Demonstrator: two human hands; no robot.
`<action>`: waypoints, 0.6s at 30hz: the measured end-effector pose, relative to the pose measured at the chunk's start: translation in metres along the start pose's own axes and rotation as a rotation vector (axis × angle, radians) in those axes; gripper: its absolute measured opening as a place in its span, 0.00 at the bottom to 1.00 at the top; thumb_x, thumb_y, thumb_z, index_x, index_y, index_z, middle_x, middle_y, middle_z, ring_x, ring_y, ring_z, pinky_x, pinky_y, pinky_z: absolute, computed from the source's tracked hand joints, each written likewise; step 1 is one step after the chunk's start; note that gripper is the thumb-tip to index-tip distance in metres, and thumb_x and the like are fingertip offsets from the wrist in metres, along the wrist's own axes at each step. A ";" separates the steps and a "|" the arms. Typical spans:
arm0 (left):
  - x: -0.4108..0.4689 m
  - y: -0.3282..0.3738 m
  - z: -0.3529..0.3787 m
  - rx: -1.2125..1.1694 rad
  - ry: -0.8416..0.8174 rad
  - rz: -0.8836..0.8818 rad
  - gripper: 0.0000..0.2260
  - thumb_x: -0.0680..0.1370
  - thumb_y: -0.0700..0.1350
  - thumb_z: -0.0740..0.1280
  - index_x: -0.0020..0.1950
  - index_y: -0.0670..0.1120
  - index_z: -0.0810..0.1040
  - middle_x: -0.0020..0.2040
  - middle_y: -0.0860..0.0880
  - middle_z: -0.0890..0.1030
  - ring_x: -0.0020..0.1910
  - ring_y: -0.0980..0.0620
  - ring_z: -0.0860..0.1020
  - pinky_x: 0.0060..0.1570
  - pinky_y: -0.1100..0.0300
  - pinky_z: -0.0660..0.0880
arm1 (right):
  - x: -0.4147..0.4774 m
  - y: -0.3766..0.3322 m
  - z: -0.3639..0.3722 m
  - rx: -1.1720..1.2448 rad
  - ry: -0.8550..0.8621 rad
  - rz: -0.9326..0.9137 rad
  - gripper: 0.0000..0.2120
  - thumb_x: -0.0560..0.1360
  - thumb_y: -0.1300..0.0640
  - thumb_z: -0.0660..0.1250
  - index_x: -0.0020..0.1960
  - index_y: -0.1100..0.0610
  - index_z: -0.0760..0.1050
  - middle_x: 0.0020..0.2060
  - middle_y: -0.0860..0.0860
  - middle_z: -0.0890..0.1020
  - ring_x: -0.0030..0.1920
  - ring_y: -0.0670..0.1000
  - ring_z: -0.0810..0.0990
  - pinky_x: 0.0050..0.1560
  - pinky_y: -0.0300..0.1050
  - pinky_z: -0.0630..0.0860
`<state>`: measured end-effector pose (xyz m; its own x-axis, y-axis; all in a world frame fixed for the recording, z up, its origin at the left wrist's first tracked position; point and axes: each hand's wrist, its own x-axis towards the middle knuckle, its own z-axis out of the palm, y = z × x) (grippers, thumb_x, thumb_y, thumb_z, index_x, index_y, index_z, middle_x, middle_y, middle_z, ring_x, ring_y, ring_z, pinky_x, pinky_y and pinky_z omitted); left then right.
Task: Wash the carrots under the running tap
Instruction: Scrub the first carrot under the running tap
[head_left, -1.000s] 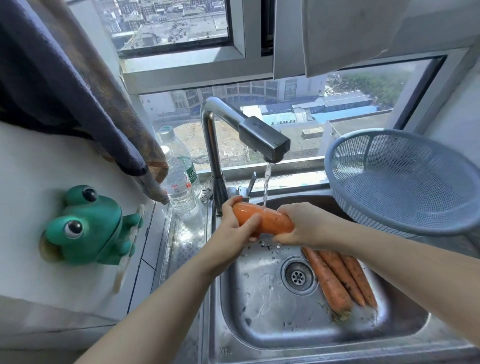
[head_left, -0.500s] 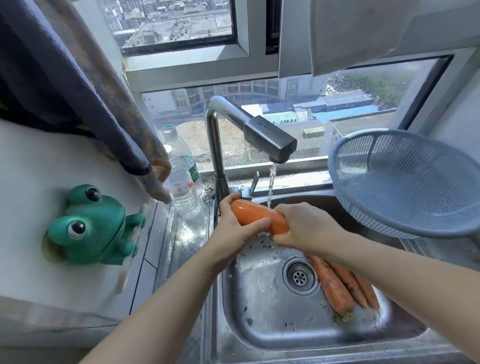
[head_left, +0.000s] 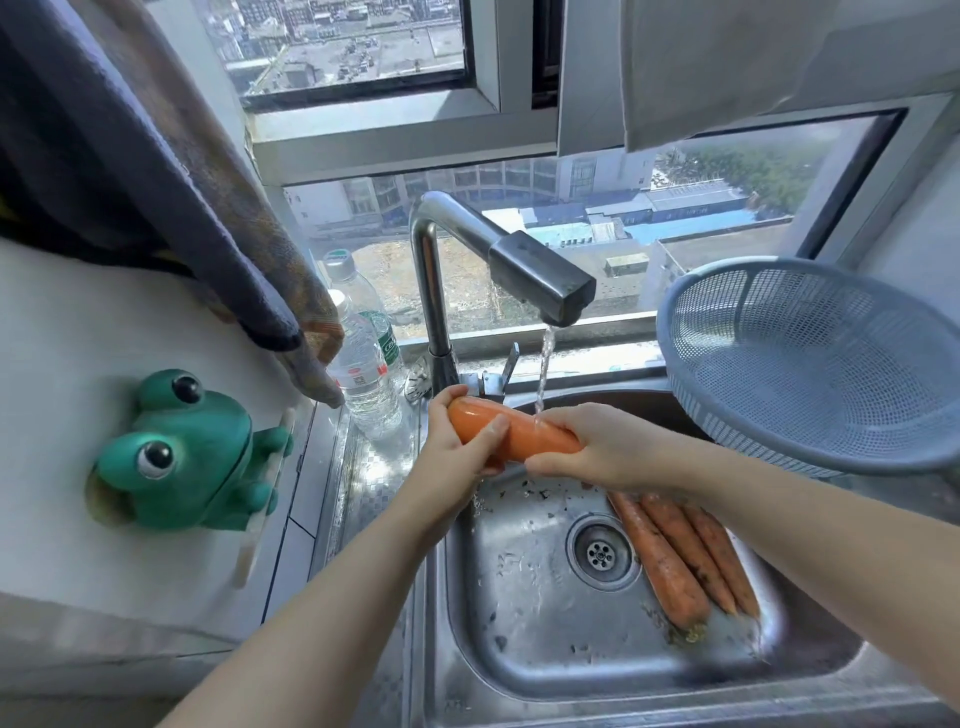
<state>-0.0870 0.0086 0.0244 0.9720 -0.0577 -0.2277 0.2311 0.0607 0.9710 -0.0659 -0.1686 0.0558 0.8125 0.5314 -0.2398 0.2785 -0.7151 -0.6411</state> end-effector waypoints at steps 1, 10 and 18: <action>0.001 0.001 0.001 0.033 0.020 0.013 0.22 0.78 0.43 0.66 0.67 0.55 0.59 0.55 0.49 0.72 0.48 0.50 0.79 0.37 0.65 0.76 | 0.001 0.002 -0.002 0.091 -0.036 0.000 0.12 0.77 0.49 0.67 0.49 0.59 0.76 0.34 0.49 0.77 0.33 0.46 0.74 0.38 0.42 0.73; 0.006 0.009 0.004 0.247 0.056 0.076 0.26 0.77 0.48 0.68 0.70 0.56 0.58 0.63 0.45 0.70 0.53 0.47 0.79 0.44 0.60 0.79 | 0.003 0.014 -0.001 0.540 -0.125 0.076 0.09 0.79 0.53 0.64 0.51 0.60 0.77 0.40 0.53 0.79 0.33 0.46 0.75 0.33 0.37 0.73; 0.002 0.007 0.008 0.224 0.083 0.063 0.25 0.77 0.48 0.68 0.69 0.54 0.59 0.63 0.45 0.70 0.52 0.48 0.78 0.43 0.61 0.78 | 0.000 0.008 -0.003 0.421 -0.142 0.085 0.11 0.80 0.52 0.62 0.51 0.61 0.77 0.39 0.52 0.81 0.35 0.49 0.76 0.35 0.39 0.74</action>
<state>-0.0836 0.0008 0.0309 0.9865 0.0216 -0.1626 0.1639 -0.1617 0.9731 -0.0621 -0.1753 0.0528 0.7367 0.5572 -0.3831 -0.0425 -0.5273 -0.8486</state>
